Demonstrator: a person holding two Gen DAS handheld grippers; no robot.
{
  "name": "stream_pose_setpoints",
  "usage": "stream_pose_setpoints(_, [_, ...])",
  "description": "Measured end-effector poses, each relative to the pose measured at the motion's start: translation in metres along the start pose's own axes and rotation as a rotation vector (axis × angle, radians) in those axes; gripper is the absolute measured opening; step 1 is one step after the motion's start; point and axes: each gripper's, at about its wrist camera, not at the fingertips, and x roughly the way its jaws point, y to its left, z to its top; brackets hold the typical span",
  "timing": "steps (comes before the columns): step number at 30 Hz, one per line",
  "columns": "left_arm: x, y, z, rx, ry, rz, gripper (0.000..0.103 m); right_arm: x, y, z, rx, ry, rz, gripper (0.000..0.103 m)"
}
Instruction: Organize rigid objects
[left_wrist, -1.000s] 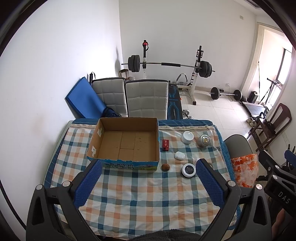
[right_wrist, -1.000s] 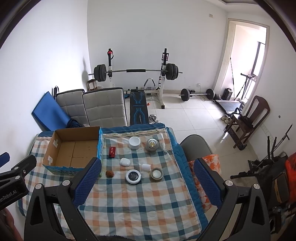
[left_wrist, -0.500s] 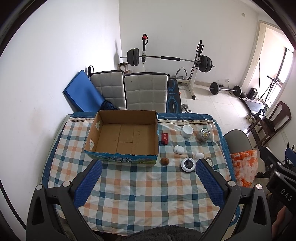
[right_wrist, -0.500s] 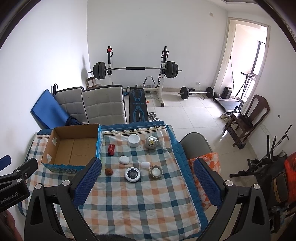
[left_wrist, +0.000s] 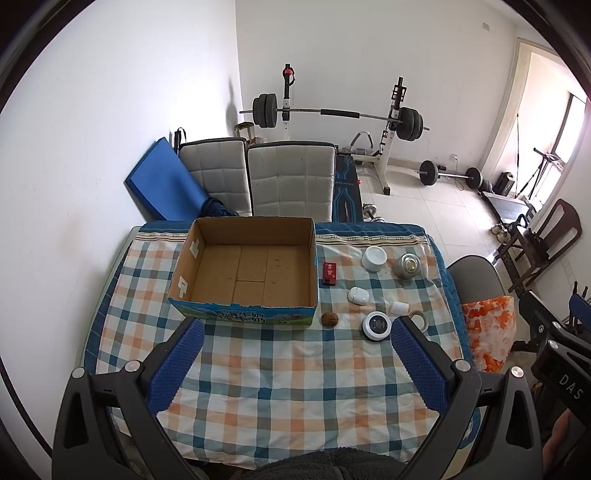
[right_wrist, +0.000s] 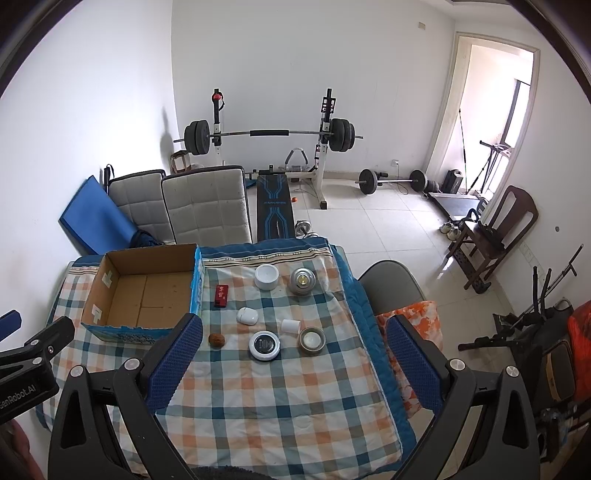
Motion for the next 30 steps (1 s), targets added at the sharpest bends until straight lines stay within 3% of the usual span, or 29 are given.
stream_pose_setpoints(30, [0.0042,0.0085,-0.001,-0.002,0.002,-0.005,0.103,-0.0008,0.0098,-0.0021,-0.001,0.009,-0.002,0.102])
